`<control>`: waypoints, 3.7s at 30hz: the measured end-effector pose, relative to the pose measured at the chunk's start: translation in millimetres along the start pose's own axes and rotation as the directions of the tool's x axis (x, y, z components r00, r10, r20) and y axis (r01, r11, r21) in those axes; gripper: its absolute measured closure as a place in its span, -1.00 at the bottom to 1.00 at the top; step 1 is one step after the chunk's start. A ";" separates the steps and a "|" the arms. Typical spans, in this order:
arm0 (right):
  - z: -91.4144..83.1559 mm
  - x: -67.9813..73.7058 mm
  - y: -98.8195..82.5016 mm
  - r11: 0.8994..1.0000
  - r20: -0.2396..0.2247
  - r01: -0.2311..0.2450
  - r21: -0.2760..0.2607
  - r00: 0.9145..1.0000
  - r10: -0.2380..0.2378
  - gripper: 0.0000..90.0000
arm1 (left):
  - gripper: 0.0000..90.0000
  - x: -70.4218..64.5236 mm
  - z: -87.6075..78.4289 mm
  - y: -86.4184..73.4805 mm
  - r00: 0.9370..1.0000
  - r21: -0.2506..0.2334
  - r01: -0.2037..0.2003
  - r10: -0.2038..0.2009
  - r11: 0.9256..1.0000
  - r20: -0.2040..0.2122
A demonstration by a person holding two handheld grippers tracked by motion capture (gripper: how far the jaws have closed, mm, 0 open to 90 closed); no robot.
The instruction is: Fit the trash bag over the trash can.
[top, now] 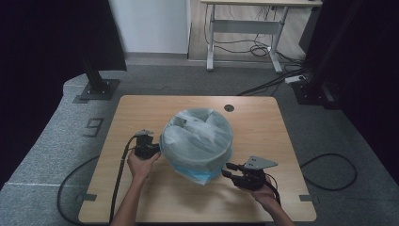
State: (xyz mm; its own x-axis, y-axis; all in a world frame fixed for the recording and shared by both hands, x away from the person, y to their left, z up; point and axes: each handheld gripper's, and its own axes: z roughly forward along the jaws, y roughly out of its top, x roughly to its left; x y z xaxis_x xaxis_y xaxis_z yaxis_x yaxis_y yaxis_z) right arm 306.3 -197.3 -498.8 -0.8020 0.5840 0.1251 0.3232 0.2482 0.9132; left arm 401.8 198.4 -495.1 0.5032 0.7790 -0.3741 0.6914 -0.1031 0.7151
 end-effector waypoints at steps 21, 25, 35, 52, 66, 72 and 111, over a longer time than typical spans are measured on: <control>9.9 28.0 11.8 0.995 -0.100 0.099 -0.004 0.990 -0.099 0.80 | 1.00 0.2 -6.8 -0.1 1.000 -0.010 0.002 -0.002 1.000 0.001; 9.7 24.8 12.9 0.996 -0.121 0.092 -0.008 0.988 -0.092 0.97 | 1.00 -0.9 -6.4 -0.3 1.000 -0.010 -0.001 0.001 1.000 0.003; 6.0 10.9 -4.0 0.995 -0.092 0.069 0.068 0.994 -0.063 0.98 | 1.00 -2.7 0.0 -3.1 1.000 0.011 -0.005 0.004 1.000 0.010; 12.3 -14.6 -29.3 0.984 0.048 0.047 0.172 0.997 -0.056 0.98 | 0.88 4.5 4.2 -16.5 0.999 0.071 -0.002 0.005 0.998 -0.031; -24.9 -21.0 -22.6 0.998 0.086 -0.032 -0.053 0.996 0.036 -0.06 | -0.34 0.1 -89.1 -14.0 0.993 -0.127 -0.095 0.084 0.987 -0.083; -31.2 -28.4 -24.3 0.995 0.106 -0.075 -0.067 0.991 0.082 -0.14 | -0.44 -28.6 -114.2 11.6 0.981 -0.183 -0.195 0.192 0.964 -0.031; -38.8 -34.8 -27.4 0.988 0.089 -0.139 -0.067 0.986 0.144 -0.23 | -0.51 -124.4 -72.5 107.0 0.928 0.006 -0.369 0.368 0.929 0.061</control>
State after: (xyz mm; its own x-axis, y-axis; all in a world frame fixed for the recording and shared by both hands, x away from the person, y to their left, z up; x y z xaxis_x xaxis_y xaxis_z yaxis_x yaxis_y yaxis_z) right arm 305.9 -254.4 -513.2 -0.6994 0.6798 0.2206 0.3971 0.1129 0.9108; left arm 375.5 135.3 -329.2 0.7527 0.6474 -0.1199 0.4600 -0.3868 0.7992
